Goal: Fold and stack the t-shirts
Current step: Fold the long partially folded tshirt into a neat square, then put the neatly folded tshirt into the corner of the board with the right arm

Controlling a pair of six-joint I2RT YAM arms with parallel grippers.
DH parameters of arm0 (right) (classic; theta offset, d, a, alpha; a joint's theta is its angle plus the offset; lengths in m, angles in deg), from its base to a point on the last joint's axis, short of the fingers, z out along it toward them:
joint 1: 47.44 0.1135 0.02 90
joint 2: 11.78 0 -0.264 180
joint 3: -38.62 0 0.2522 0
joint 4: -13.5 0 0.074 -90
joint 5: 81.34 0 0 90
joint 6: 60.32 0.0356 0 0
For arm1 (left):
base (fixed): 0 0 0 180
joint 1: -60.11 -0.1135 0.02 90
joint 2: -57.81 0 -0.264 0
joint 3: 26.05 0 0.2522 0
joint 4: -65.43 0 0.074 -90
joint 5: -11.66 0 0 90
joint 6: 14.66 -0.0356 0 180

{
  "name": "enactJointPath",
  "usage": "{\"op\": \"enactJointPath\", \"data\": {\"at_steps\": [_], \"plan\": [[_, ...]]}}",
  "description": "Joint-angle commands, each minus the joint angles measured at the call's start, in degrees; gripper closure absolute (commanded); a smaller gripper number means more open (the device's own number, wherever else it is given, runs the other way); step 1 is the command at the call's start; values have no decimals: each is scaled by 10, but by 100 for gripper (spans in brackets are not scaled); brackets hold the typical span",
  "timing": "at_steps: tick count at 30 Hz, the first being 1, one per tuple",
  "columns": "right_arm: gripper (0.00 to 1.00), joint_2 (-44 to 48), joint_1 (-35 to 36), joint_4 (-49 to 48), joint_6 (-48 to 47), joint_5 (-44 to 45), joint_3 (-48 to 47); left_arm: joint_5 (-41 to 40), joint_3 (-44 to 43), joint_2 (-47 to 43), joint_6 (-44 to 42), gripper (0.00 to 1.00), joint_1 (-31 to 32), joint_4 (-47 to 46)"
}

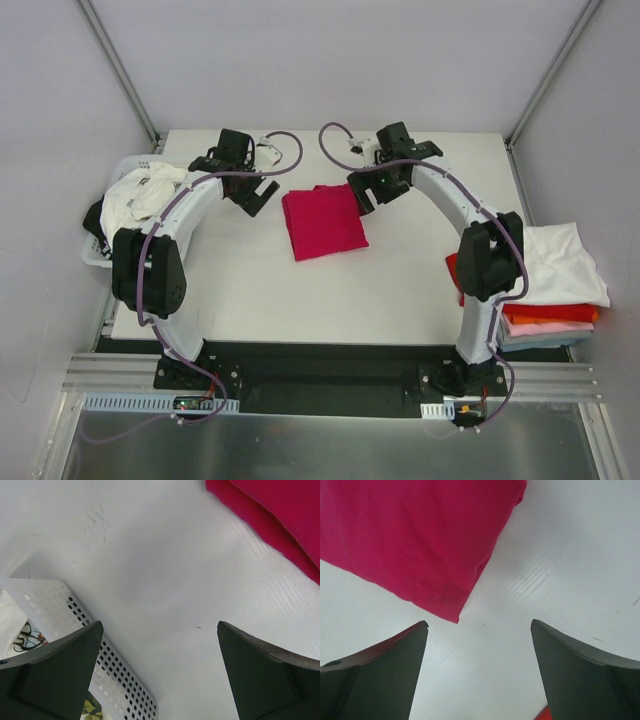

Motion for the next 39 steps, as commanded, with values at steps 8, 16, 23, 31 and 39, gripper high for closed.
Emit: {"op": "enactJointPath", "data": {"at_steps": [8,16,23,31,39], "plan": [[12,-170,-99,73,63,-317,-156,-5,4,-7,9,1,6,3],[12,-237,-125,93,64,-384,-185,-10,5,-14,7,1,6,4],[11,-246,-127,88,62,-381,-178,-8,10,-22,8,1,6,4],[11,-268,-131,91,57,-390,-173,-8,20,-35,8,1,7,5],[11,-287,-134,87,58,-403,-171,-2,25,-44,11,1,11,4]]}}
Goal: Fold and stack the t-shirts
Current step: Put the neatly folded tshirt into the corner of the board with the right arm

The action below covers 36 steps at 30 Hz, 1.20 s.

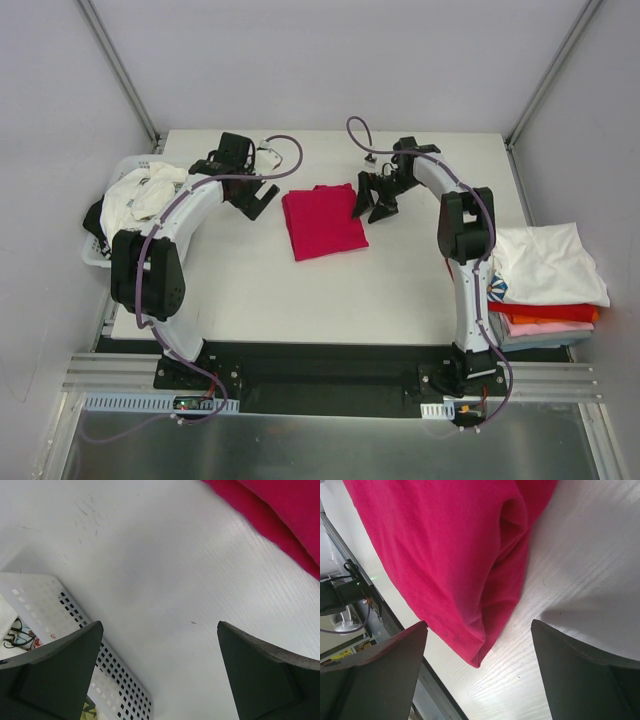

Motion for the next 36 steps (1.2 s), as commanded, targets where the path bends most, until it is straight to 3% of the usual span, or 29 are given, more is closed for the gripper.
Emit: {"op": "enactJointPath", "data": {"at_steps": [1,27,32,36], "plan": [[11,-10,-4,8,-3,-33,-13,2,6,-36,6,1,9,4],[12,-42,66,-11,8,-96,23,-2,22,-58,6,1,20,5],[19,-44,70,-14,10,-88,29,-2,24,-64,5,1,19,5],[34,-37,77,-28,16,-78,45,-7,27,-69,3,1,19,5]]}}
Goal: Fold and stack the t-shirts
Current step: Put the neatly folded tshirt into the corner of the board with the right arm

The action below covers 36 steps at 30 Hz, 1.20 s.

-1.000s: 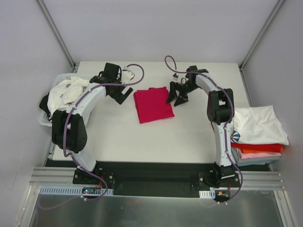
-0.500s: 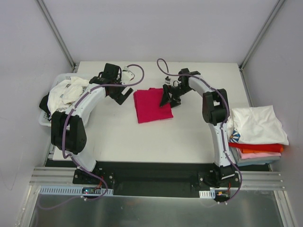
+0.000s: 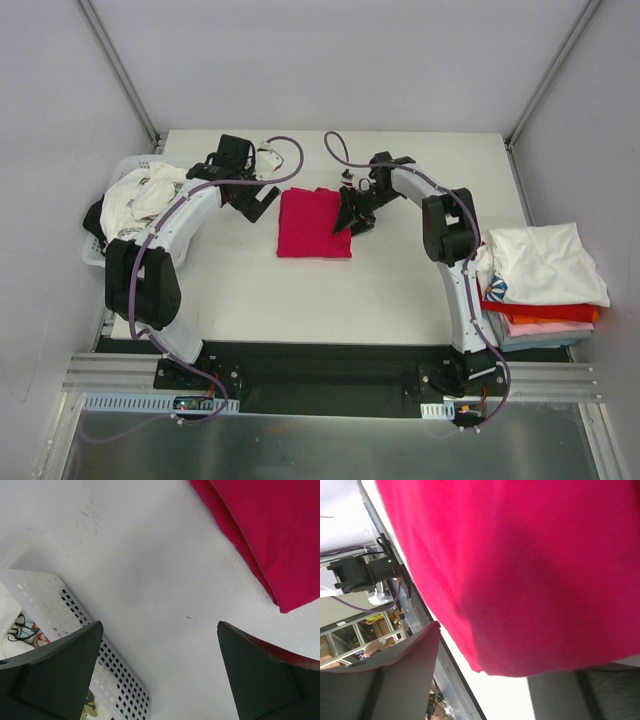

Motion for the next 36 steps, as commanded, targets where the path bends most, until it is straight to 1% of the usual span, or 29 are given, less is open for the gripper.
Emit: {"op": "enactJointPath", "data": {"at_steps": [1,2,3,5,8,9,11,12,14,18,28,31,36], "plan": [[36,-4,14,-13,-3,20,19,-7,8,-34,0,1,6,5],[38,-1,15,-14,-5,24,21,-7,9,-35,0,1,6,5],[45,1,16,-15,-3,26,27,-7,10,-36,0,1,7,5],[47,5,19,-20,-2,27,31,-7,9,-36,1,1,6,5],[61,8,22,-20,-5,32,36,-7,10,-38,2,1,6,5],[70,8,24,-21,-5,34,36,-7,10,-39,3,1,6,5],[76,7,26,-20,-5,35,37,-7,10,-38,1,1,7,5],[83,8,28,-21,-5,39,38,-7,10,-39,0,1,6,5],[87,8,29,-22,-6,38,39,-6,11,-39,0,1,7,5],[99,11,30,-22,-7,35,39,-7,11,-39,0,1,6,5],[99,78,30,-27,-25,71,72,-7,11,-35,5,1,7,5],[99,108,29,-31,-31,97,89,-5,13,-30,7,1,6,6],[99,170,30,-52,-37,168,120,-2,17,-16,13,1,8,5]]}}
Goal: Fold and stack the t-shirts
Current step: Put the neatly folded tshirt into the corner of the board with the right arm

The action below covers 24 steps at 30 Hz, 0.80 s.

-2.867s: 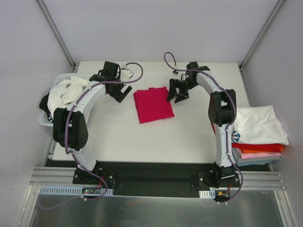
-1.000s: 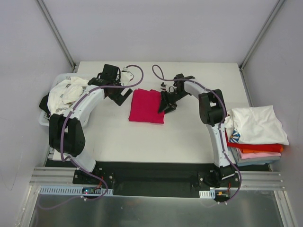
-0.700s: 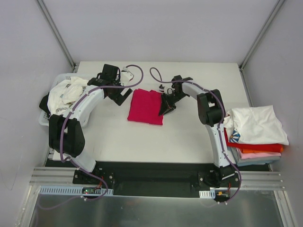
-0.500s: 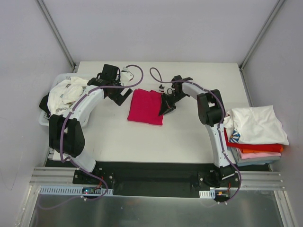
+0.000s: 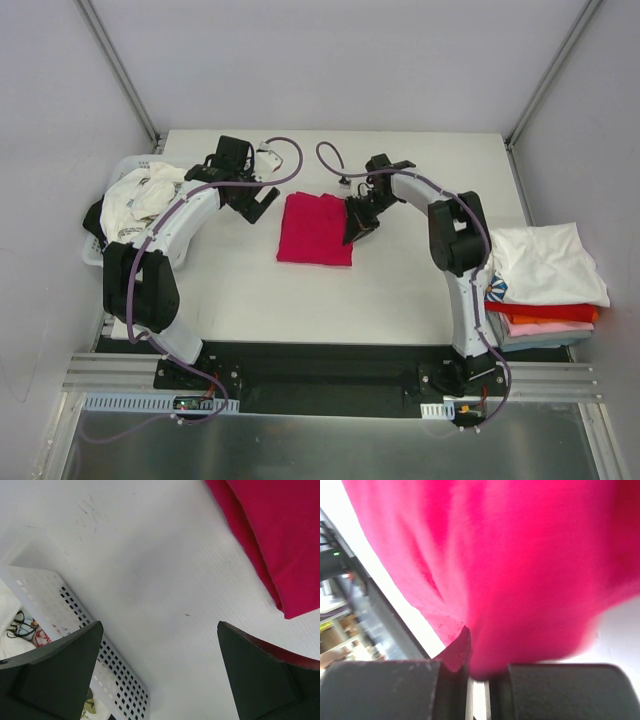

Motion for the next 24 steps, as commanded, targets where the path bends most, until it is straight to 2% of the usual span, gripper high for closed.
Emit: {"op": "enactJointPath", "data": {"at_steps": [1,8,24], "plan": [[99,92,3,-10,-23,68,14,-2,8,-3,11,1,8,5],[99,156,5,-22,-38,164,52,-7,-1,16,10,1,11,6],[99,252,-29,6,-59,278,143,-25,-15,26,2,1,12,5]]}}
